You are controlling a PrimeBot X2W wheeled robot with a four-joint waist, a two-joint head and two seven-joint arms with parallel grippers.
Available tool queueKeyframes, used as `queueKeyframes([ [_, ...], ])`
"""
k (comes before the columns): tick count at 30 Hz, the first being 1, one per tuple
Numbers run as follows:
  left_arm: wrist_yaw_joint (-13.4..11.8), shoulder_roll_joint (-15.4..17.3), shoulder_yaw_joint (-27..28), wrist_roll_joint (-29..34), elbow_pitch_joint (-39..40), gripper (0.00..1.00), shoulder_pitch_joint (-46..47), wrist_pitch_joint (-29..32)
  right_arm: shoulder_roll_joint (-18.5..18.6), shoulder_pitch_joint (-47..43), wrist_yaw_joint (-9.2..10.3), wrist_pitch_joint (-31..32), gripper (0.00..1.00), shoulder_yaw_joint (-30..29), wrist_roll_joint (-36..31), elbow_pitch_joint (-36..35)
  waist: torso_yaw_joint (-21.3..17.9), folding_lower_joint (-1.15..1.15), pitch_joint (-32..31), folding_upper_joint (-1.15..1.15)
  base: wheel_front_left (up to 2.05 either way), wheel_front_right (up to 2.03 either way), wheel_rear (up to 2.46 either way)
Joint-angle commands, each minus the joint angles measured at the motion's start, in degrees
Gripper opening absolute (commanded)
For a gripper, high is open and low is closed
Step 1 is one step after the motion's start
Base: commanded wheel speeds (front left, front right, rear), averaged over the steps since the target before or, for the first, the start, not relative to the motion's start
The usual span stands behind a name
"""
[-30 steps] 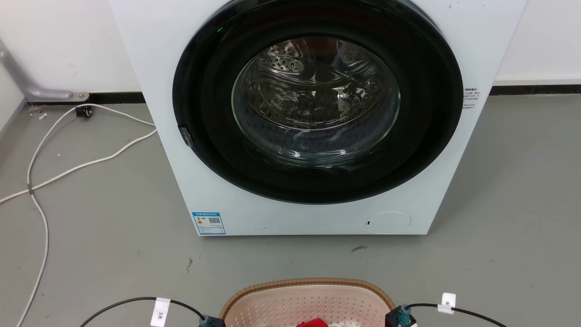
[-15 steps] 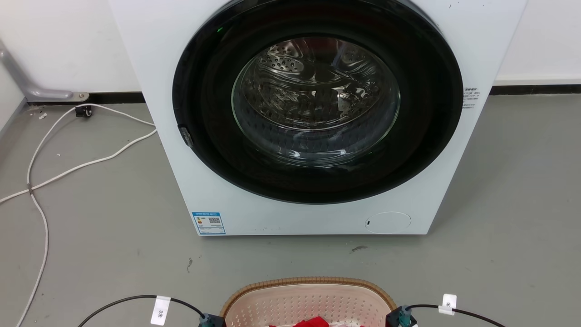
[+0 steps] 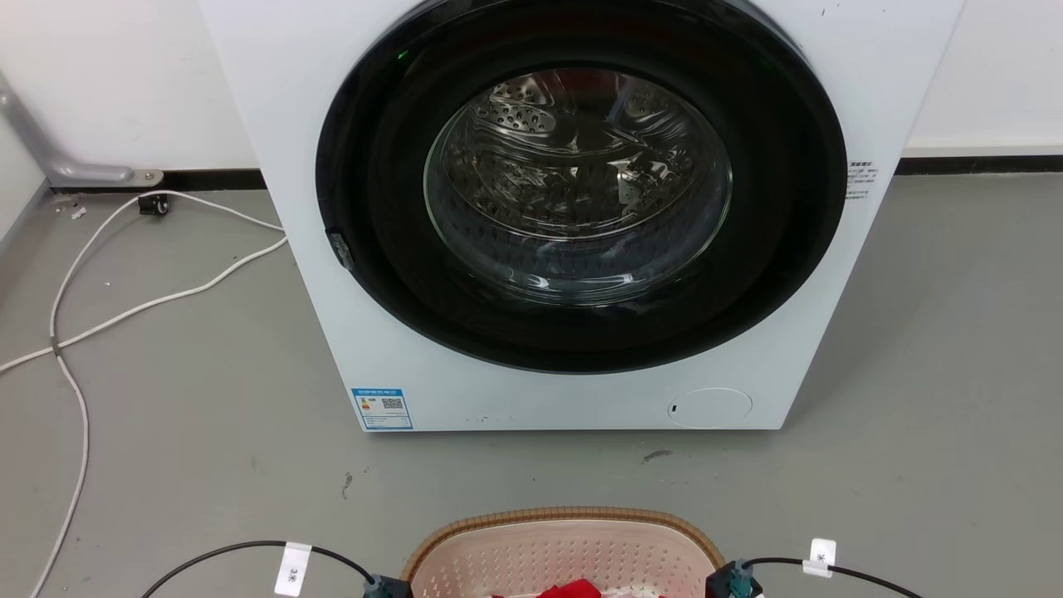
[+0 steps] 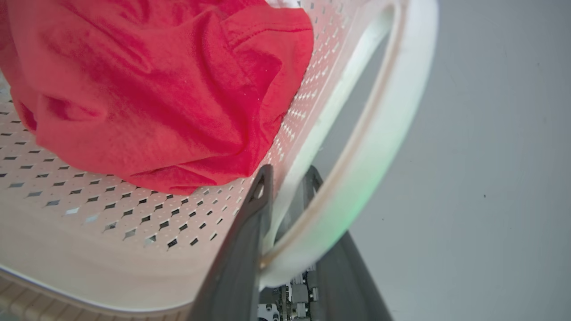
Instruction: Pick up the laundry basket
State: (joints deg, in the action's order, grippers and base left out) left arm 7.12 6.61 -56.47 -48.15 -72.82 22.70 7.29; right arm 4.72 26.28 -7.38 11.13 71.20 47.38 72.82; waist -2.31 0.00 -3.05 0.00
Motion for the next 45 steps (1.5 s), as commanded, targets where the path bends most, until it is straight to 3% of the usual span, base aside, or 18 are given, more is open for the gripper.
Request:
queueKeyframes([
  [1, 0.6, -0.7, -0.4, 0.1, 0.4, 0.0, 1.2, -0.5, -1.0, 1.1, -0.2, -0.4, 0.0, 0.5, -0.1, -0.3, 0.0, 0.0, 0.0, 0.0, 0.0, 0.0, 0.0],
  [45, 0.6, -0.8, -4.7, -4.1, -0.3, 0.0, 1.5, -1.5, -1.4, 0.7, -0.2, -0.7, 0.0, 2.1, 1.4, 0.0, -0.1, 0.0, -0.6, 0.0, 0.0, 0.0, 0.0],
])
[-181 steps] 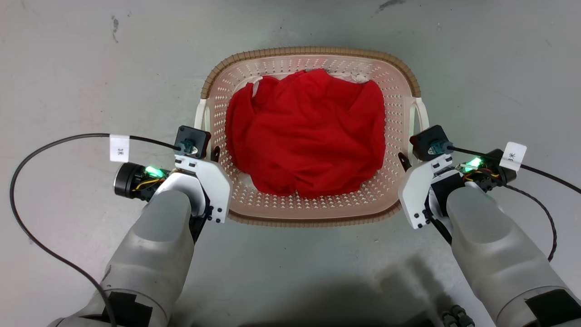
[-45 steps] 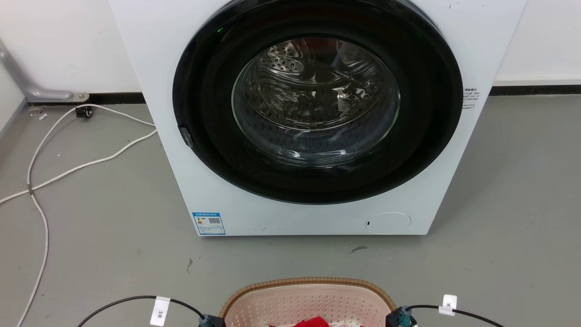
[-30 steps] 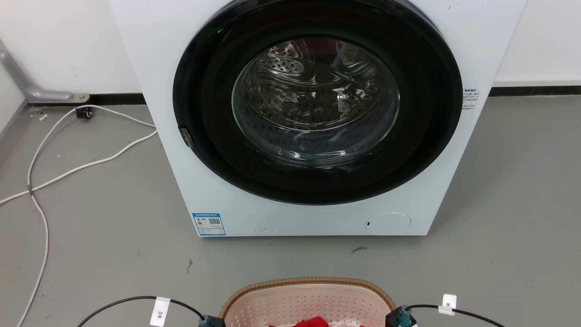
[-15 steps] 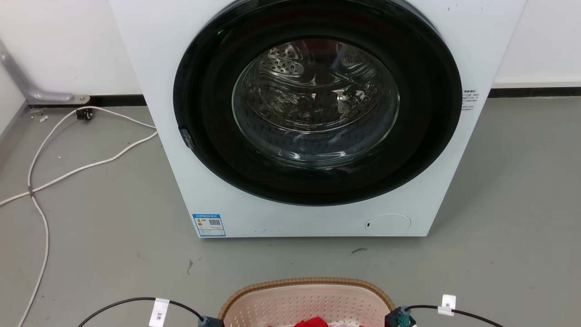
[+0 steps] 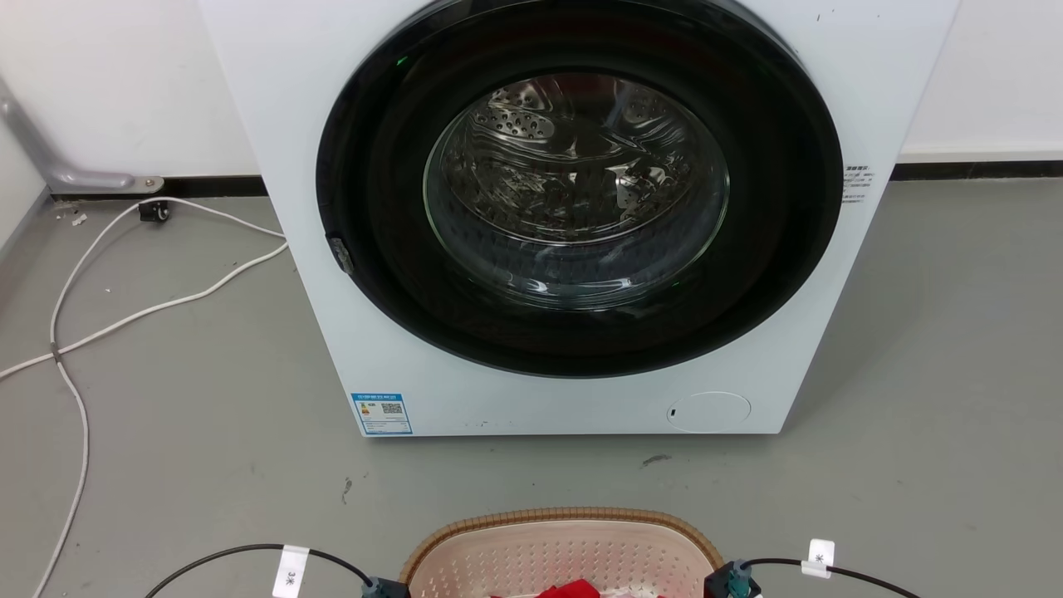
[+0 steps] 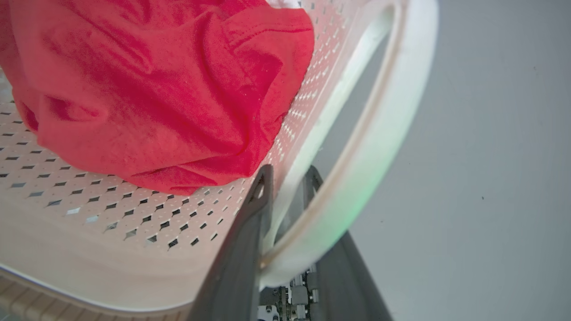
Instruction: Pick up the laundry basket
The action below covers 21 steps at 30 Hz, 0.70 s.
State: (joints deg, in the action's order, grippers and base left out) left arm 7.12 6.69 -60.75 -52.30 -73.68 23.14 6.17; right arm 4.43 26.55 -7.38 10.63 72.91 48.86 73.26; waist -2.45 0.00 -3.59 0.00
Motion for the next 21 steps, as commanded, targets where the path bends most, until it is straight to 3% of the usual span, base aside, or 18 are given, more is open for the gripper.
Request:
queueKeyframes([
  [1, 0.6, -0.9, -0.5, 0.0, 0.5, 0.0, 1.1, -0.4, -1.1, 0.4, -0.2, -0.2, 0.0, 0.4, -0.1, -0.4, 0.0, 0.0, 0.0, 0.0, 0.0, 0.0, 0.0],
  [21, 0.6, -0.8, -2.0, -1.7, 0.4, 0.0, 1.0, -0.7, -1.3, 0.4, -0.2, -0.4, 0.0, 0.6, 0.1, -0.3, 0.0, 0.0, -0.2, 0.0, 0.0, 0.0, 0.0],
])
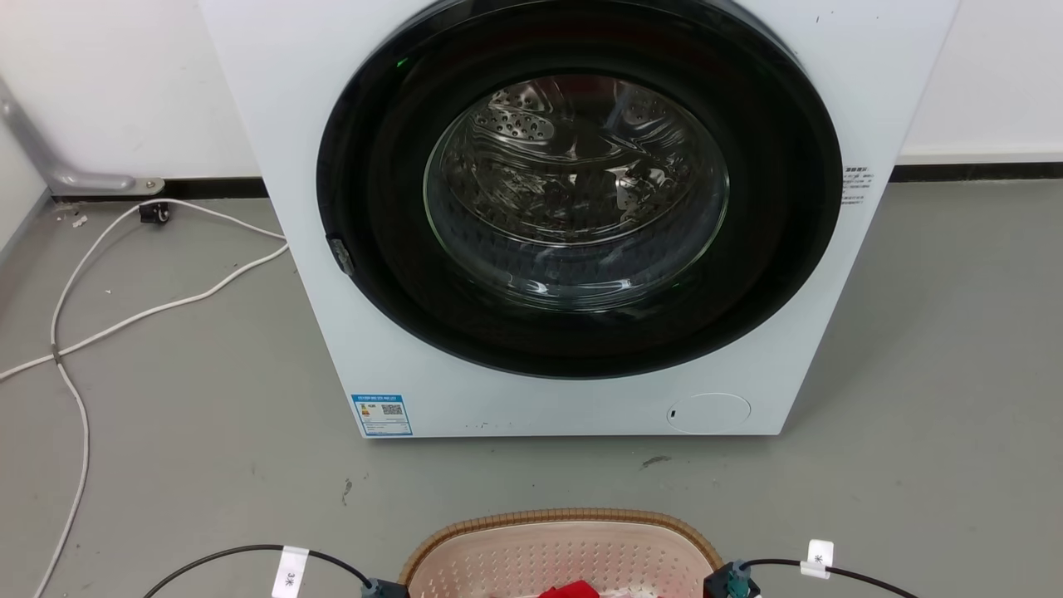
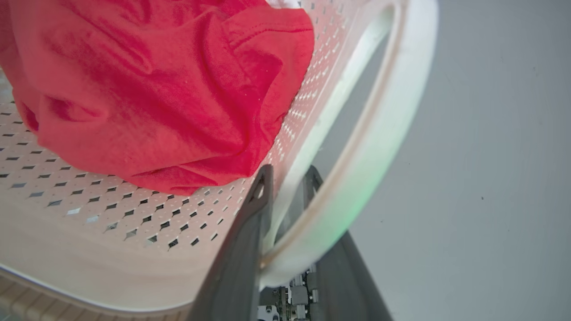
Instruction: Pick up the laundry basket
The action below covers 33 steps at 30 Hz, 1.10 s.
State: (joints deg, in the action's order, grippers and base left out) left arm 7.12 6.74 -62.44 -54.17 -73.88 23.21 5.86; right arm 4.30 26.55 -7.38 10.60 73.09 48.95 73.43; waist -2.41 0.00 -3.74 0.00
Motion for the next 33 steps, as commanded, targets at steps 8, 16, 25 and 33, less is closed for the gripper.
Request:
queueKeyframes([
  [8, 0.6, -0.8, -1.1, -0.6, 0.5, 0.0, 1.0, -0.6, -1.2, 0.2, -0.2, -0.5, 0.0, 0.4, 0.0, -0.4, 0.0, 0.0, -0.2, 0.0, 0.0, 0.0, 0.0],
  [16, 0.6, -0.9, -1.6, -1.0, 0.5, 0.0, 0.9, -0.7, -1.3, 0.0, -0.2, -0.6, 0.0, 0.4, 0.0, -0.4, 0.0, 0.0, -0.3, 0.0, 0.0, 0.0, 0.0],
  [25, 0.6, -0.8, -2.1, -1.6, 0.5, 0.0, 0.8, -0.9, -1.3, 0.1, -0.2, -0.6, 0.0, 0.5, -0.3, -0.4, -0.1, 0.0, -0.3, 0.0, 0.0, 0.0, 0.0],
  [33, 0.6, -0.9, -2.7, -2.0, 0.4, 0.0, 0.9, -1.0, -1.2, -0.1, -0.21, -0.7, 0.0, 0.5, -0.2, -0.4, 0.0, 0.0, -0.4, 0.0, 0.0, 0.0, 0.0],
])
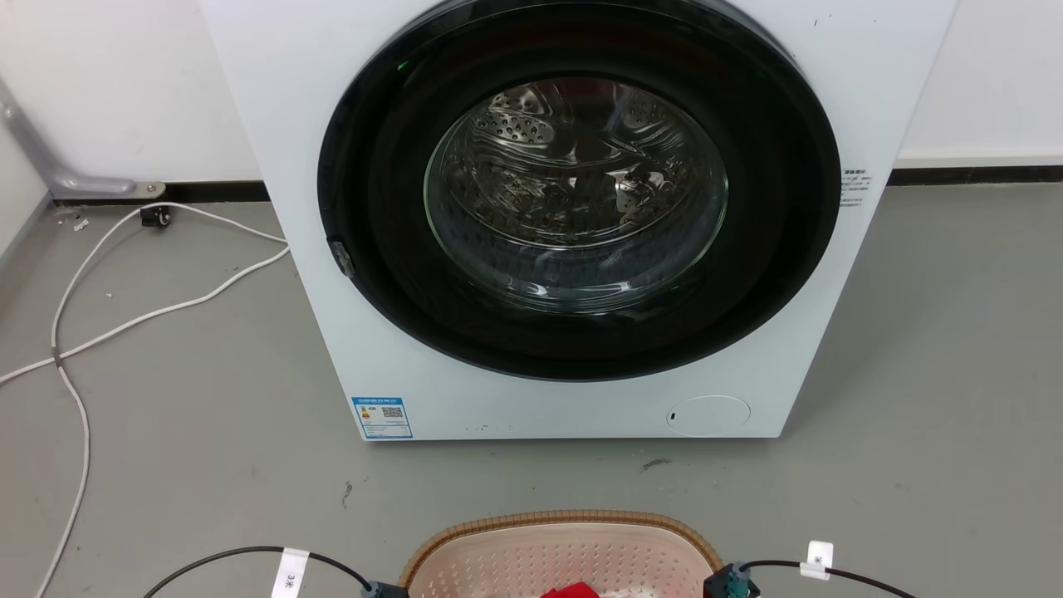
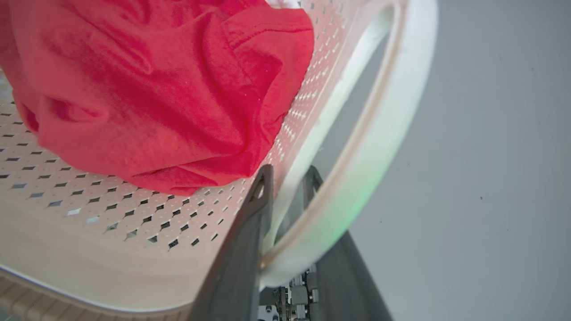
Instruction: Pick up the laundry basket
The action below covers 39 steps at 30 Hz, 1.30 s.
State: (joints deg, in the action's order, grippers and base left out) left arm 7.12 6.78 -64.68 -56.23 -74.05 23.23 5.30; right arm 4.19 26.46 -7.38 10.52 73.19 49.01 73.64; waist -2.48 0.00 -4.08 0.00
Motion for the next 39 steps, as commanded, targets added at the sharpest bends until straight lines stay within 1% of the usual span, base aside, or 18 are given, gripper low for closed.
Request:
queueKeyframes([
  [1, 0.6, -0.9, -0.5, 0.0, 0.6, 0.0, 0.9, -0.4, -1.1, -0.1, -0.21, -0.6, 0.0, 0.4, -0.3, -0.6, 0.0, 0.0, 0.0, 0.0, 0.0, 0.0, 0.0],
  [39, 0.6, -0.7, -2.4, -2.0, 0.5, 0.0, 0.7, -0.8, -1.2, -0.3, -0.21, -0.6, 0.0, 0.4, -0.4, -0.7, 0.2, 0.0, -0.1, 0.0, 0.0, 0.0, 0.0],
])
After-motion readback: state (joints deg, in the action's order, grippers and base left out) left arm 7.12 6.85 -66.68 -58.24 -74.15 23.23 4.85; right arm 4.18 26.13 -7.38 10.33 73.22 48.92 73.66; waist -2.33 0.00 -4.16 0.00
